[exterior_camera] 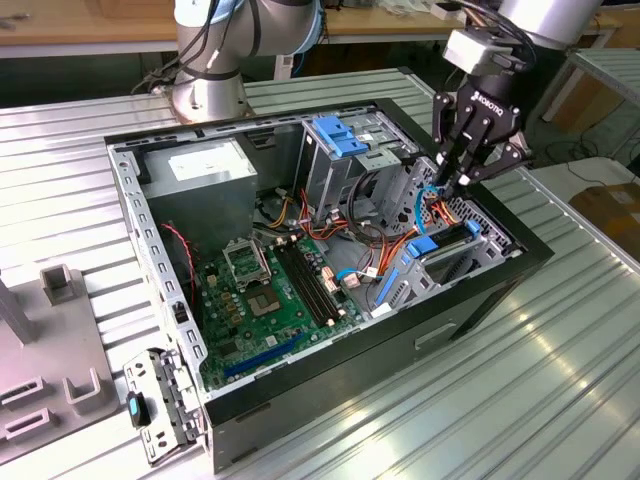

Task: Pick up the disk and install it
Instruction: 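Insert the second disk wire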

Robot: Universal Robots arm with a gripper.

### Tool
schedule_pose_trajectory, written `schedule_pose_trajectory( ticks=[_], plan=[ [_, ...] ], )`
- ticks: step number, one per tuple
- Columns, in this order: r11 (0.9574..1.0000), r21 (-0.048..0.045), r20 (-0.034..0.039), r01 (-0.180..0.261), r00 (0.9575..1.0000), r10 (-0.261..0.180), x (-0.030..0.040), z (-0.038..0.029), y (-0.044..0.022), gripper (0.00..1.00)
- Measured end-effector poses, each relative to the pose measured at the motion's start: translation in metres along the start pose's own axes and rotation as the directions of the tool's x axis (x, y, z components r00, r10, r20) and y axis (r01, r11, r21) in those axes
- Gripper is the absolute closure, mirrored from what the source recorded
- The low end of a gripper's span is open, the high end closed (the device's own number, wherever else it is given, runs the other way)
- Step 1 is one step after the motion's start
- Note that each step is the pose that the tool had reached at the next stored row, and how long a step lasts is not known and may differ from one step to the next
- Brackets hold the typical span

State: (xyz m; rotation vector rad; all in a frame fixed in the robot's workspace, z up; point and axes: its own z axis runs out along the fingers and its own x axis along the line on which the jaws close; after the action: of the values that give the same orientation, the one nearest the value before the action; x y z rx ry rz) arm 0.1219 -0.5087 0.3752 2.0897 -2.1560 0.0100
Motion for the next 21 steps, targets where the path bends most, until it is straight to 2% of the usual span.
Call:
schedule_pose_trajectory(
  ticks=[2,3,4,5,10,12,14,15,16,17,18,21],
  plan=[
    [1.0,0.0003,-0.0093,-0.001,1.0,0.001,-0.0003,0.0018,-0.0002,0.7],
    [1.0,0.0003,-0.0117,-0.001,0.9999,0.001,-0.0004,0.0022,-0.0002,0.78],
    [1.0,0.0003,-0.0129,-0.001,0.9999,0.001,-0.0004,0.0022,-0.0002,0.78],
    [1.0,0.0003,-0.0133,-0.001,0.9999,0.001,-0.0004,0.0023,-0.0002,0.84],
    [1.0,0.0004,-0.0132,-0.001,0.9999,0.001,0.0004,0.0026,-0.0002,0.84],
    [1.0,0.0003,-0.0119,-0.001,0.9999,0.001,0.0046,0.0038,-0.0005,0.84],
    [1.0,-0.0001,0.006,0.0,1.0,0.0,0.0205,0.0085,-0.0013,0.84],
    [1.0,-0.0005,0.0194,0.002,0.9998,-0.002,0.0245,0.0098,-0.0015,0.84],
    [1.0,-0.001,0.0464,0.005,0.9989,-0.005,0.0285,0.0108,-0.0015,0.84],
    [1.0,-0.0012,0.0623,0.008,0.998,-0.008,0.0345,0.0134,-0.0018,0.84],
    [0.9999,-0.0011,0.0637,0.01,0.9979,-0.01,0.0368,0.015,-0.002,0.84],
    [0.9999,0.0007,0.0633,0.014,0.9979,-0.015,0.0368,0.0167,-0.0017,0.84]
  ],
)
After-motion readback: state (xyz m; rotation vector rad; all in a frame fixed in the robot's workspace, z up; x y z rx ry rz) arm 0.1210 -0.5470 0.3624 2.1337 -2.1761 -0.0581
